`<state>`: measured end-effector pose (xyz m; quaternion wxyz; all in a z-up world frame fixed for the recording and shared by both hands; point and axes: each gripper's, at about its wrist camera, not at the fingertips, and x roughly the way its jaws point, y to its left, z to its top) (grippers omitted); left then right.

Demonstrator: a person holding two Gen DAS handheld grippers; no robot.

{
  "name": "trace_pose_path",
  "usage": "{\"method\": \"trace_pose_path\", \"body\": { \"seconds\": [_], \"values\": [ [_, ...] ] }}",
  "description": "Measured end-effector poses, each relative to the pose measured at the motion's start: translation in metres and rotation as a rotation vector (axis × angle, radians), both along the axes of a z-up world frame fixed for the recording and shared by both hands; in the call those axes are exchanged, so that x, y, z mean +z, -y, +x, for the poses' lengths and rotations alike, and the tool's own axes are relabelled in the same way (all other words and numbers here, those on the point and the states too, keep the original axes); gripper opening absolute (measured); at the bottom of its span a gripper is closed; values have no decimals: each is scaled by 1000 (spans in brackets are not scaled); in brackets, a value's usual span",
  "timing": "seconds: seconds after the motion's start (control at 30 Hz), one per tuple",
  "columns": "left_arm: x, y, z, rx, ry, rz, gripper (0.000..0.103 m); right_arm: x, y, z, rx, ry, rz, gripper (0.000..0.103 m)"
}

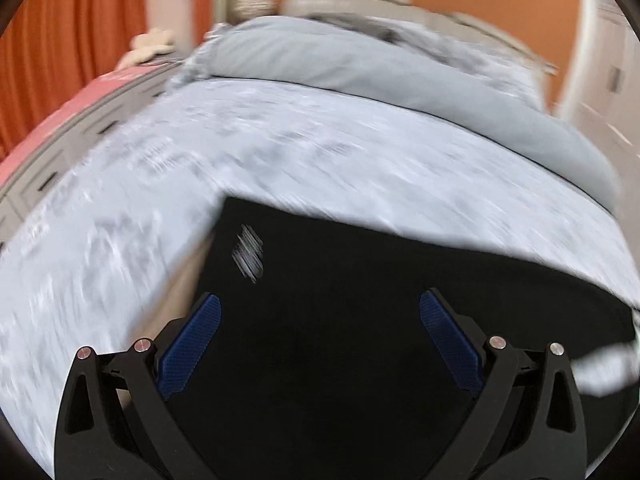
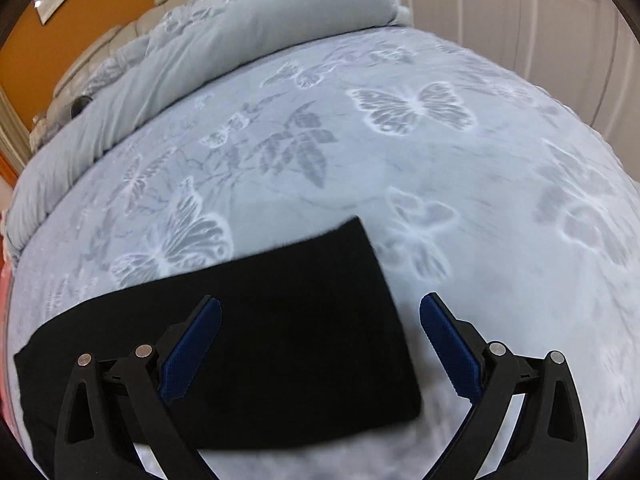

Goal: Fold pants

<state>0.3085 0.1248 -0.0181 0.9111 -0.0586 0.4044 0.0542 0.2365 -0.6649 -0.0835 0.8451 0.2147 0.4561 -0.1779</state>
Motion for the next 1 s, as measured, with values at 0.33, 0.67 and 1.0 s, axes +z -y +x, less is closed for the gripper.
{"method": "trace_pose_path", "body": {
  "seconds": [0.33, 0.67, 1.0],
  "values": [
    [-84, -95, 133, 191, -268, -160, 69, -8, -15, 22, 19, 1, -122, 41],
    [21, -106, 31, 3, 83, -312, 22, 97, -37, -58, 110, 319, -132, 14],
    [18, -141, -158, -77, 26, -283, 23, 84, -42, -228, 252, 239, -228, 14]
  ]
}}
